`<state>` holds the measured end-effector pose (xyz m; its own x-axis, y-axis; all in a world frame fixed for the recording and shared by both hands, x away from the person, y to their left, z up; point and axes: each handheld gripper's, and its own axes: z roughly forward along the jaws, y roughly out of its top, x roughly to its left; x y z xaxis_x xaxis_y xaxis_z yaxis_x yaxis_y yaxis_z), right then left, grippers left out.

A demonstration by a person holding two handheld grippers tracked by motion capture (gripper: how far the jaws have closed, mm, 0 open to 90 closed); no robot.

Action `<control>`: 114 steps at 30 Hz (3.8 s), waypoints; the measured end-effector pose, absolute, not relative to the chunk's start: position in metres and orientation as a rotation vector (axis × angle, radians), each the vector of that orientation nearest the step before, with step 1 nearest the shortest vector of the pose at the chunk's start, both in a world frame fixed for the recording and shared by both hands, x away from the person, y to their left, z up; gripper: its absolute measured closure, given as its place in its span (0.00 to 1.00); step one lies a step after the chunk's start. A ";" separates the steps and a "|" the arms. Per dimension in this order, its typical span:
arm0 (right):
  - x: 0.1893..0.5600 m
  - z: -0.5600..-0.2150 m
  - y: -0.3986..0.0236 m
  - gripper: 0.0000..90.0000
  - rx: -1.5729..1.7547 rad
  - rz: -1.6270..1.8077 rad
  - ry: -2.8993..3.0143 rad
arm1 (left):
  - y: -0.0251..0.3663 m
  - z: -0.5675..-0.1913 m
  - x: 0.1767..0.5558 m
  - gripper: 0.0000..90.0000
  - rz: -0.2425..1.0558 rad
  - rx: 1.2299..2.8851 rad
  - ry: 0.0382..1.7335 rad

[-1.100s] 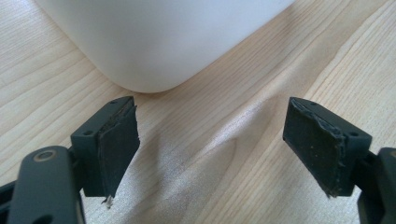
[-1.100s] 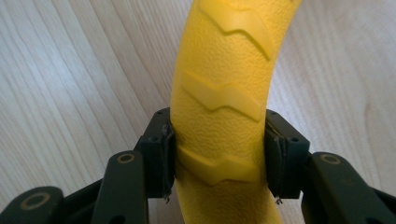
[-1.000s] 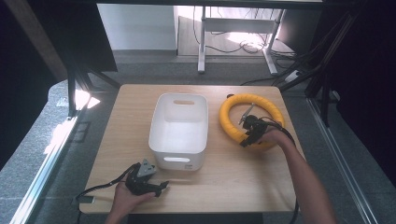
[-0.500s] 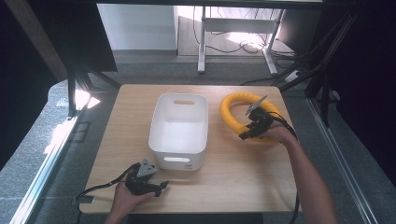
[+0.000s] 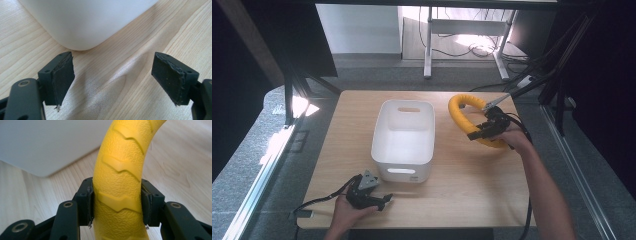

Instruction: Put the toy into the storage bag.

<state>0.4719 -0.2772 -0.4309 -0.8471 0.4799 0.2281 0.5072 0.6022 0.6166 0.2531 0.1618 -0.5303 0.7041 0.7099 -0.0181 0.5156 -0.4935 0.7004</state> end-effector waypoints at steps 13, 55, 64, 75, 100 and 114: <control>0.467 -0.419 -0.280 0.58 -0.856 -1.179 -2.770 | 0.161 -0.531 0.253 0.21 0.355 2.206 0.930; 0.442 -0.386 -0.278 0.57 -0.788 -1.456 -2.646 | 0.161 -0.531 0.253 0.21 0.350 2.206 0.934; 0.437 -0.378 -0.280 0.57 -0.766 -1.535 -2.611 | 0.161 -0.531 0.253 0.21 0.348 2.206 0.933; 0.430 -0.372 -0.275 0.58 -0.729 -1.590 -2.593 | 0.161 -0.531 0.253 0.21 0.349 2.205 0.933; 0.419 -0.359 -0.265 0.57 -0.649 -1.688 -2.553 | 0.161 -0.530 0.253 0.21 0.349 2.201 0.934; 0.414 -0.352 -0.261 0.57 -0.623 -1.736 -2.534 | 0.161 -0.531 0.253 0.21 0.348 2.203 0.935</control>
